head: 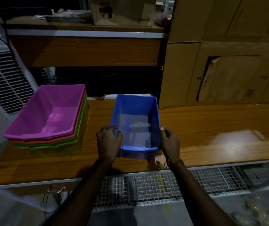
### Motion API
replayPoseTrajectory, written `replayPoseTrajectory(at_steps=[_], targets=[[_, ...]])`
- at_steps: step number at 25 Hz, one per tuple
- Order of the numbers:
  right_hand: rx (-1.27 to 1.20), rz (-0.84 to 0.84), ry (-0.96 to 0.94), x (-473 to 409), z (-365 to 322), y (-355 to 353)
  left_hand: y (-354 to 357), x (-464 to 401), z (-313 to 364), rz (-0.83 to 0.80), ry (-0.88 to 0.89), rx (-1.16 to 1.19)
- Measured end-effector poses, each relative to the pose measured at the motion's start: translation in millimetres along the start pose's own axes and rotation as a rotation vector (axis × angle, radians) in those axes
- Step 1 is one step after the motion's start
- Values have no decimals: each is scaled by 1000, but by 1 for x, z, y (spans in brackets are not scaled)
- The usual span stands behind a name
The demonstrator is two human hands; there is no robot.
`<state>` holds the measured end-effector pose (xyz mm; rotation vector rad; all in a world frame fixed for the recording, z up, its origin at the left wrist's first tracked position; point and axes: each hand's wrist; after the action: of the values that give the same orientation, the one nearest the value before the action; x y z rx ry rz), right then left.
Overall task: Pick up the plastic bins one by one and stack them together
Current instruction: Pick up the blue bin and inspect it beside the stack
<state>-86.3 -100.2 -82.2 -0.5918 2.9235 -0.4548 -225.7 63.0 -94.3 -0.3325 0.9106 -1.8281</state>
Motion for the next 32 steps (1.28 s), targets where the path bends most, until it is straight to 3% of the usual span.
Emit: replayPoseTrajectory(at_steps=[5, 11, 15, 25, 32], targets=[[37, -6, -31, -15, 3, 18, 6, -19, 17, -43, -77, -25], [133, 65, -44, -30, 1, 38, -2, -26, 39, 96, -73, -62], [89, 92, -73, -25, -47, 31, -30, -41, 55, 172, -8, -7], [-94, 143, -362, 43, -222, 70, -217, -78, 42, 499, 264, 213], [-189, 101, -435, 101, -263, 167, -310, -81, -36, 616, 251, 252]])
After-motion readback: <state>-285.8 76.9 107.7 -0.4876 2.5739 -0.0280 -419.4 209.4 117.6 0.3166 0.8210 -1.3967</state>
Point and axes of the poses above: each hand's wrist, its own x-axis away from the middle knuckle, its own y-axis out of the palm, z = x × y, and after that the axes turned 1 degree about -y, right-handed
